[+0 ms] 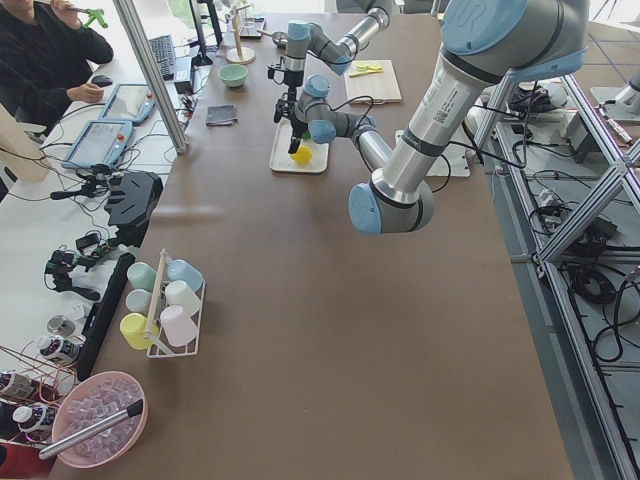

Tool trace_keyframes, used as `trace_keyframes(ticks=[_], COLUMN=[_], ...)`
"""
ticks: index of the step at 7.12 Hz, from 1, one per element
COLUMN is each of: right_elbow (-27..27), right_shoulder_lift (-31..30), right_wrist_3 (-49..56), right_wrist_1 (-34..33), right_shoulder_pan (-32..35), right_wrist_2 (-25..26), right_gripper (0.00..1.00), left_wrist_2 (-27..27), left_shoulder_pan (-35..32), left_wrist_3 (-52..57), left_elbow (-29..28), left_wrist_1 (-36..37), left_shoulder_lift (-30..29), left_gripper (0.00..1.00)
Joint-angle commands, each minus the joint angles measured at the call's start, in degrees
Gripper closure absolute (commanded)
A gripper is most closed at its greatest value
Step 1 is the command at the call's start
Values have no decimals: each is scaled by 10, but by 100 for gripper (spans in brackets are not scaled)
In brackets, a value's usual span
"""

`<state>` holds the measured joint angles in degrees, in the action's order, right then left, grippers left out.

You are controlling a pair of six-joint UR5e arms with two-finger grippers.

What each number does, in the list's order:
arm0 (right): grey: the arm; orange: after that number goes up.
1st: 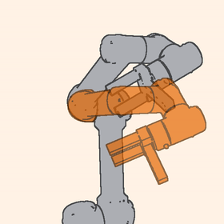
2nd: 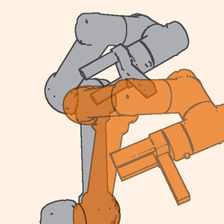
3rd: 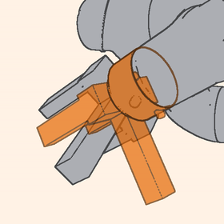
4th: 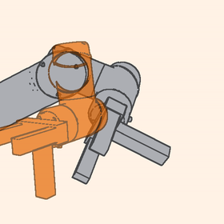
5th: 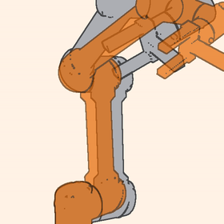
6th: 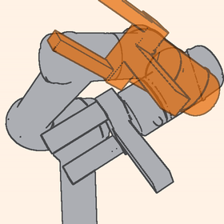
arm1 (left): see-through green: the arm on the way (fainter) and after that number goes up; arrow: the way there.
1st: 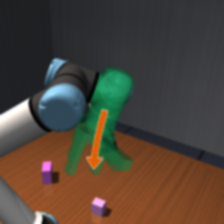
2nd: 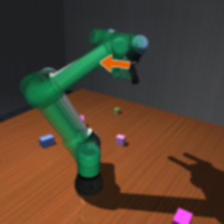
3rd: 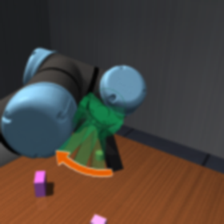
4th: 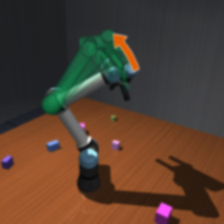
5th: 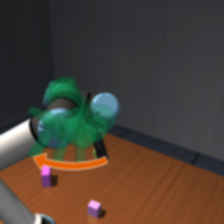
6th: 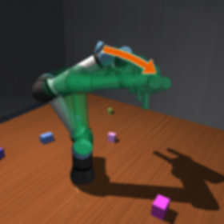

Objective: Place all lemons on tray

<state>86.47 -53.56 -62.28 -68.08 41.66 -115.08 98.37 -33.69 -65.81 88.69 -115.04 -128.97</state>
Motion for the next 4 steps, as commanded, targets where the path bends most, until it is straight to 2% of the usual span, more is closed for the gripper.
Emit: trace_keyframes(ticks=[1, 2, 4], right_elbow=[46, 73, 88], right_shoulder_lift=[-64, -110, -159], right_wrist_3=[101, 127, 136], right_wrist_1=[6, 6, 5], right_shoulder_pan=[66, 102, 125], right_wrist_2=[-21, -22, -19], right_gripper=[0, 0, 0], left_wrist_2=[40, 99, 115], left_shoulder_pan=[-69, -117, -203], left_wrist_3=[72, 117, 125], left_elbow=[65, 66, 67], left_wrist_1=[0, -4, -17], left_shoulder_lift=[67, 92, 140], left_gripper=[2, 2, 2])
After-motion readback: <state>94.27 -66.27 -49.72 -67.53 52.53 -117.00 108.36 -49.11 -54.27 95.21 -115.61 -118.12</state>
